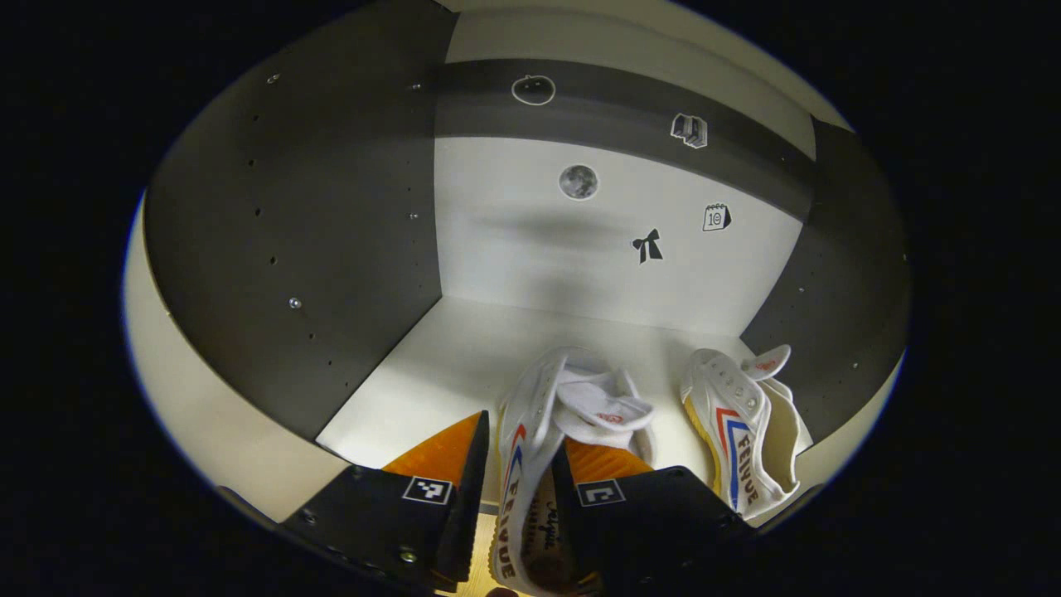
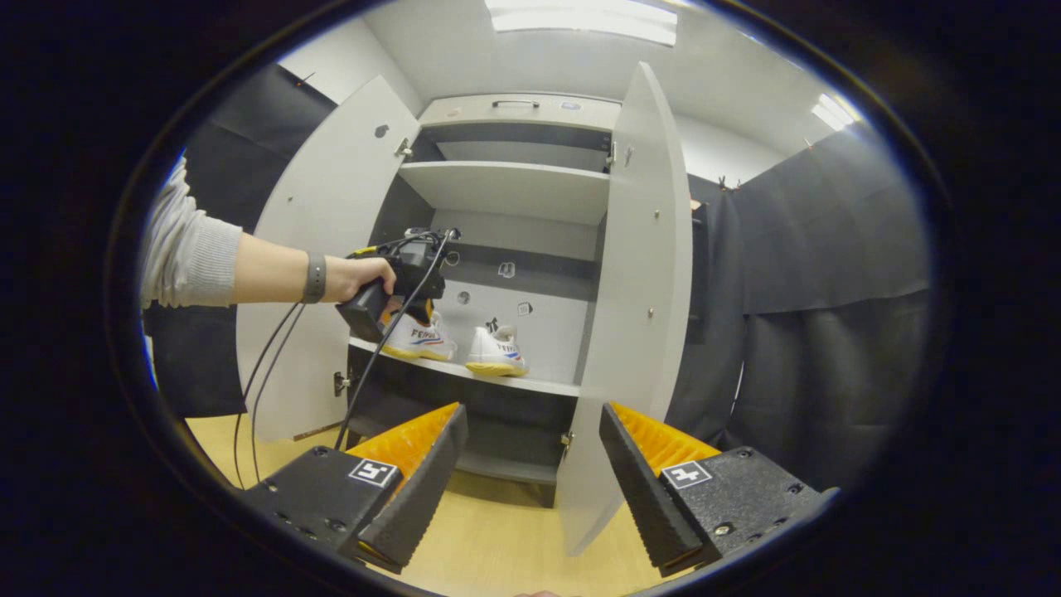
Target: Grab one shoe with the right hand and put it into the shoe cabinet, grab the other shoe with the left hand and put it into the shoe cabinet; then close the right door with the right hand and the left door with the left hand.
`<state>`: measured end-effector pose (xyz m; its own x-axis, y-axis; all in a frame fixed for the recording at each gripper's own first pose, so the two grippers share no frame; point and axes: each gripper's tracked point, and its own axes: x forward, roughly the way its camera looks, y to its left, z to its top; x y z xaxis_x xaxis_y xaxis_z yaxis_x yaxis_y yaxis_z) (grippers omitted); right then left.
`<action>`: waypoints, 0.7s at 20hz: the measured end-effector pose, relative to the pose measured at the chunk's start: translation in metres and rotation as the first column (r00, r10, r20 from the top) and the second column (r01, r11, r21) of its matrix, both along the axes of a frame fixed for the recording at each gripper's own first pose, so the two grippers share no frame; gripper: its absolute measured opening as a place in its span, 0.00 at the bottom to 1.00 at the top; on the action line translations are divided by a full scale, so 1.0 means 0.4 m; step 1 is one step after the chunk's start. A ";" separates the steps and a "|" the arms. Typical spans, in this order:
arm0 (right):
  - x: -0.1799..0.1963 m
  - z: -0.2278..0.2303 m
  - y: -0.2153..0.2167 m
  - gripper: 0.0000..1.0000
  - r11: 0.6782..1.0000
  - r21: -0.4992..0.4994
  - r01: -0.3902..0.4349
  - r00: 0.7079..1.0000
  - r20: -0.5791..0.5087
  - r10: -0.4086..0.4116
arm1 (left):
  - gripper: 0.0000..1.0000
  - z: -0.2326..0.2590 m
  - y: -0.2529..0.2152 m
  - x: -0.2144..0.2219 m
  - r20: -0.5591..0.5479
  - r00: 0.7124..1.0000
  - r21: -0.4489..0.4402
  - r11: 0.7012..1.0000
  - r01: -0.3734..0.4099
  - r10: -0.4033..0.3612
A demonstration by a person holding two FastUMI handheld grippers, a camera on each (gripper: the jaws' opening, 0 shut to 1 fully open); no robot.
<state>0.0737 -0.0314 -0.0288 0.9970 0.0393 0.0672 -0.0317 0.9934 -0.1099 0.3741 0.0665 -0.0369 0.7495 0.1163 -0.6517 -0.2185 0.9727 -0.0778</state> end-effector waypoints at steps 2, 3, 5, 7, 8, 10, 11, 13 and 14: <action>0.002 0.005 0.010 1.00 1.000 0.015 -0.010 1.000 0.006 0.010 | 0.43 0.022 -0.004 -0.022 0.022 1.000 -0.009 1.000 0.020 -0.020; 0.002 0.009 0.010 1.00 1.000 0.019 -0.010 1.000 0.011 0.010 | 0.44 0.034 -0.006 -0.039 0.036 0.999 -0.008 0.999 0.032 -0.032; -0.003 0.018 0.011 1.00 1.000 0.021 -0.011 1.000 0.022 0.011 | 0.57 0.069 -0.015 -0.067 0.081 0.995 -0.014 0.998 0.060 -0.059; -0.009 0.020 0.011 1.00 1.000 0.025 -0.013 1.000 0.024 0.012 | 0.44 0.112 -0.020 -0.106 0.134 0.988 -0.004 0.997 0.075 -0.073; -0.012 0.023 0.012 1.00 0.999 0.030 -0.012 1.000 0.024 0.011 | 0.43 0.137 -0.024 -0.132 0.168 0.983 -0.003 0.997 0.080 -0.079; -0.028 0.042 0.011 1.00 0.999 0.045 -0.016 0.999 0.037 0.015 | 0.41 0.195 -0.047 -0.194 0.262 0.959 -0.001 0.993 0.114 -0.110; -0.039 0.053 0.005 1.00 0.999 0.045 -0.014 0.999 0.044 0.012 | 0.41 0.225 -0.059 -0.232 0.317 0.940 0.002 0.991 0.131 -0.125; -0.058 0.079 -0.015 1.00 0.999 0.041 -0.002 0.998 0.058 -0.001 | 0.41 0.276 -0.081 -0.331 0.433 0.891 0.011 0.989 0.146 -0.137; -0.068 0.090 -0.024 1.00 0.999 0.046 0.000 0.998 0.062 -0.003 | 0.41 0.288 -0.087 -0.388 0.472 0.870 0.023 0.988 0.150 -0.143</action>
